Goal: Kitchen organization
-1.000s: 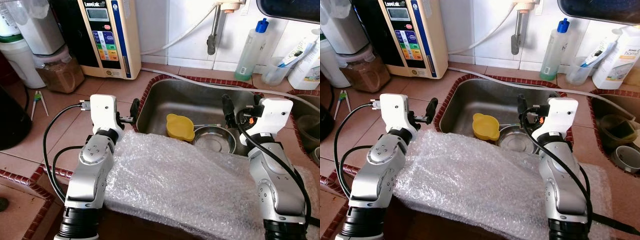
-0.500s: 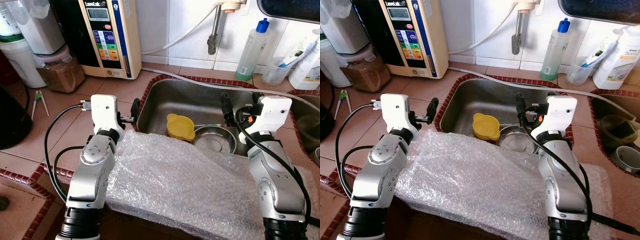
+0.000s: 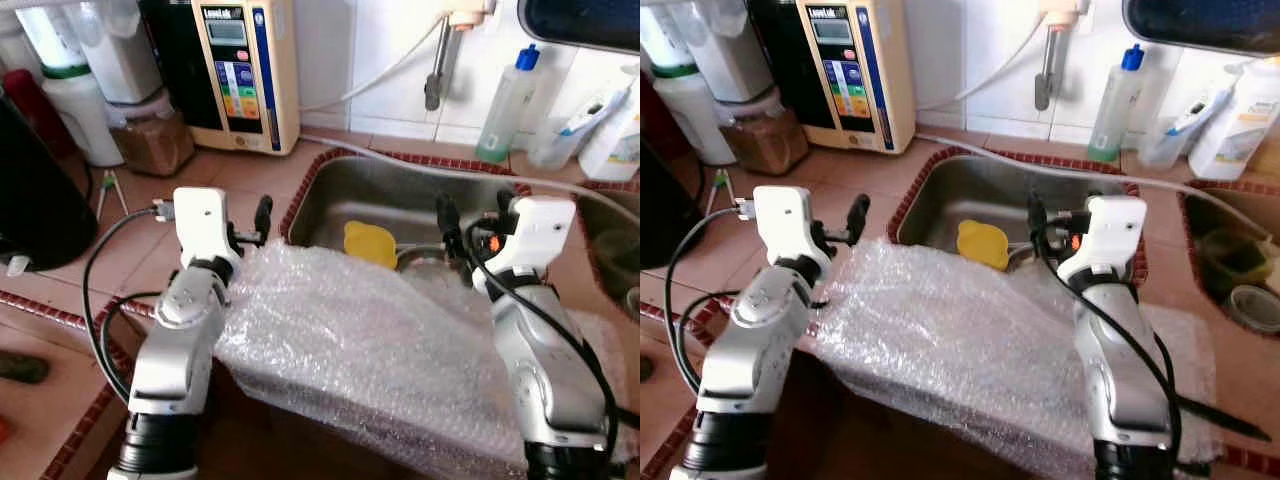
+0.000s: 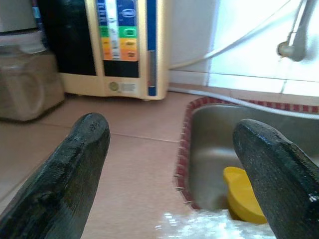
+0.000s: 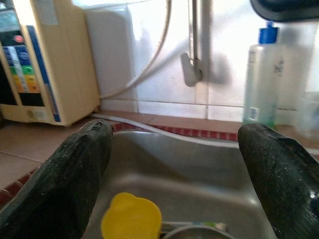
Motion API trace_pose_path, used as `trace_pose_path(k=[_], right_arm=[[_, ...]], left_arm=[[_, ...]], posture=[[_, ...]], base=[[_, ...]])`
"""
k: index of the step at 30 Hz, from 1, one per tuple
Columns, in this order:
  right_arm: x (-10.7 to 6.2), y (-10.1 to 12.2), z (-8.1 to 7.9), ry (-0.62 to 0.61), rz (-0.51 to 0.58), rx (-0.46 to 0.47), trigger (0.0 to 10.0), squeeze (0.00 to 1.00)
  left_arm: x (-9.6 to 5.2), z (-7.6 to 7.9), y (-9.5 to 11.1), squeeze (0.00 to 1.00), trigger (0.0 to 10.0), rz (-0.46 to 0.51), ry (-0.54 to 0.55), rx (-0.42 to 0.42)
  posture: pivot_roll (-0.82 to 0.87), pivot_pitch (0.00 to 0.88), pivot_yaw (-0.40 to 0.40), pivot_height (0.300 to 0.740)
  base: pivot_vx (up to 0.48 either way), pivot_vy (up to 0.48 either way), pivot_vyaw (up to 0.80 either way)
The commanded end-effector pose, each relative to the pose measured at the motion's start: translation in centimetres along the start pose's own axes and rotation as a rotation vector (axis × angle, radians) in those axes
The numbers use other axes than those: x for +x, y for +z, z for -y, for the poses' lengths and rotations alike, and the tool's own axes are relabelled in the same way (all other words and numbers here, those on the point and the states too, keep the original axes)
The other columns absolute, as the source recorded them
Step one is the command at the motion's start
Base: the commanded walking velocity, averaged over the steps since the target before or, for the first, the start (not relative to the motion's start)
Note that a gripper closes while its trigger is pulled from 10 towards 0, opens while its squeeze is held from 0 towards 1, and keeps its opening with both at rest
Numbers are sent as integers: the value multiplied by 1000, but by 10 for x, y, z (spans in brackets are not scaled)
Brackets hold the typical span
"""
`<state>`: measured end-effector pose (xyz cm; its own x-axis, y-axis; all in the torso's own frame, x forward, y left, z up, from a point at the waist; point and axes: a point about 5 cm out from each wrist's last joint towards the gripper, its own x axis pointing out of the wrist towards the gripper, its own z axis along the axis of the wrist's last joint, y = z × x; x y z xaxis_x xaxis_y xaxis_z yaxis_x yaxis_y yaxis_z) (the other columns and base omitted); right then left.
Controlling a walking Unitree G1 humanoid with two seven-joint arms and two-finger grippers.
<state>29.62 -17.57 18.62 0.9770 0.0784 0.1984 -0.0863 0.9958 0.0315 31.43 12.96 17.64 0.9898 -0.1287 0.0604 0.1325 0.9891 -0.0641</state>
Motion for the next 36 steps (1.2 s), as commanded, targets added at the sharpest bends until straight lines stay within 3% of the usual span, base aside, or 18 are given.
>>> trace_pose_path(k=[1,36], right_arm=[[2,-2,-3,15,-14,10,10000,773],[4,-2,0,5,-5,8,10000,773]], left_arm=[[0,-2,1,0,10000,-3,8,4],[2,-1,-2,0,10000,-22,5,-3]], posture=[[-161,46,65,740],[-163,37,70,740]], base=[[-244,0,0],[-260,0,0]])
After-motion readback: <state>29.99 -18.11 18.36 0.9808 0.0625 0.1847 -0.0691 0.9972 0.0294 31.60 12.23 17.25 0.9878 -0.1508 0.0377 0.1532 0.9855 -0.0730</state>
